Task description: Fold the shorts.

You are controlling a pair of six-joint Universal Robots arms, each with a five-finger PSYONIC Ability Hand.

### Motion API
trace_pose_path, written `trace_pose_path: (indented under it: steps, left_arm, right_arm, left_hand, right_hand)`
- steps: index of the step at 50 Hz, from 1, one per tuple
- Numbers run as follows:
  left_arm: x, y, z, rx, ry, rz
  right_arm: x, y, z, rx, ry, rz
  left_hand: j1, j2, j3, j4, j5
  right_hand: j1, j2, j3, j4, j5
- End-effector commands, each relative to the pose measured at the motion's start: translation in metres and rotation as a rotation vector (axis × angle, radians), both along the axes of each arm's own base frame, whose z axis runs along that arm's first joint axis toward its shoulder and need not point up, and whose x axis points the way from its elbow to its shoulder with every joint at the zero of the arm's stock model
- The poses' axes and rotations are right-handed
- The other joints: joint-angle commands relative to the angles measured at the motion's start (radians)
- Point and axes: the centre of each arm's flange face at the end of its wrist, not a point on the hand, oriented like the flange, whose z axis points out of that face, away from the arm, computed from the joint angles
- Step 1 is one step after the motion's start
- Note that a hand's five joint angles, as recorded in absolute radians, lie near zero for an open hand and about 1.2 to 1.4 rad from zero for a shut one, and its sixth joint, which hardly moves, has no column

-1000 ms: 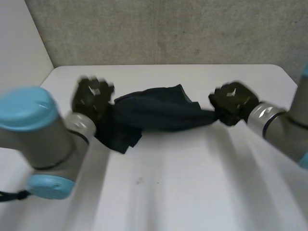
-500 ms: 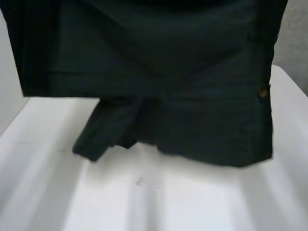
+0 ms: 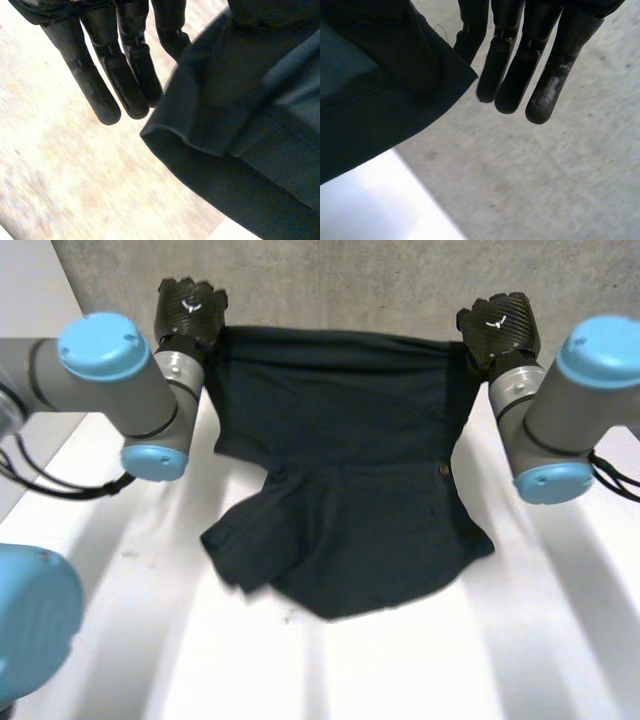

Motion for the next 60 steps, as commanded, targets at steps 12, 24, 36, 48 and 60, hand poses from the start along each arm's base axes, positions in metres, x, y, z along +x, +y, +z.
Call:
trace_pose_path:
  steps: [12,24,36,48,60]
  left_arm:
    - [-0.011,0.046,-0.019,0.089,-0.016,-0.013]
    - [0.022,0.173,-0.044,0.391,-0.134,-0.098]
    - [0.032,0.215,-0.096,0.58,-0.145,-0.161]
    - [0.025,0.17,-0.134,0.581,-0.142,-0.11]
    - [0.04,0.132,-0.116,0.543,-0.096,-0.039]
  right_arm:
    - [-0.003,0.048,-0.028,0.187,0.121,0.034]
    - [-0.035,0.121,-0.064,0.537,0.234,0.173]
    - [-0.047,0.136,-0.106,0.617,0.228,0.282]
    - [-0.047,0.121,-0.129,0.535,0.264,0.259]
    - [-0.049,0.096,-0.139,0.472,0.266,0.21]
  left_hand:
    - [-0.838,-0.877,-0.873,-0.875,-0.869]
    - [-0.656,-0.695,-0.691,-0.693,-0.687]
    - [-0.608,-0.647,-0.643,-0.645,-0.639]
    - [-0.174,-0.214,-0.209,-0.211,-0.205]
    - [0.384,0.344,0.349,0.347,0.353]
  right_hand:
    - [-0.776,-0.993,-1.001,-1.005,-0.962]
    - [-0.776,-0.993,-1.001,-1.005,-0.962]
    - [-0.613,-0.83,-0.838,-0.843,-0.799]
    - [-0.41,-0.628,-0.636,-0.64,-0.597]
    - [0.446,0.229,0.221,0.216,0.26]
